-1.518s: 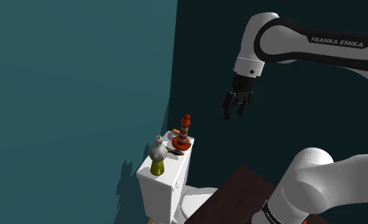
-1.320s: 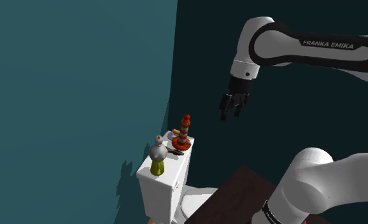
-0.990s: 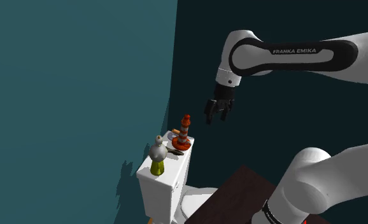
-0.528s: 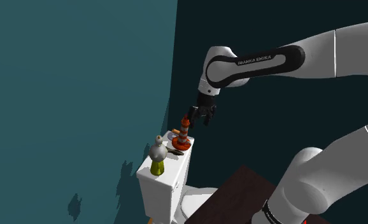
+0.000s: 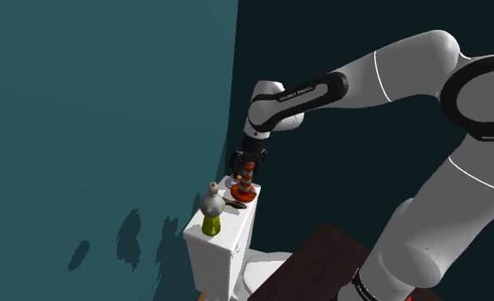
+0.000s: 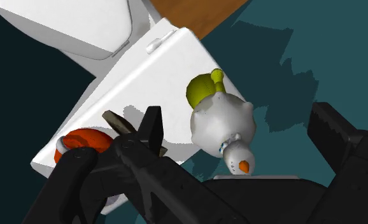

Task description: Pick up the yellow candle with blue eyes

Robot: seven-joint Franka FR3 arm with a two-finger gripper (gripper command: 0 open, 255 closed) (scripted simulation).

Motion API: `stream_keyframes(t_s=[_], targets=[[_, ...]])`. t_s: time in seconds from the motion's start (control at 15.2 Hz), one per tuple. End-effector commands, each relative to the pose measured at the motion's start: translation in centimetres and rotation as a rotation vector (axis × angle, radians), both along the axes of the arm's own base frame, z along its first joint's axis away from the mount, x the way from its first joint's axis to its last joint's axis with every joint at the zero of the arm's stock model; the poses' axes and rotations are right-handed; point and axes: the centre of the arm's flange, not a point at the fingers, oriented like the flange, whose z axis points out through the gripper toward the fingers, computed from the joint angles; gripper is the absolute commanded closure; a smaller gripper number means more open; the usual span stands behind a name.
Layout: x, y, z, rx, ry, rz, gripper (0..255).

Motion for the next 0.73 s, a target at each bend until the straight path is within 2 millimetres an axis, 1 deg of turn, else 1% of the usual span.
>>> stream_keyframes(t_s=[0.0,0.66], targets=[[2.3,0.3,-1.7,0.007,-0.005,-0.008,0],[12.4,1.9,-9.5,0.038,-0.026,-0.044,0]])
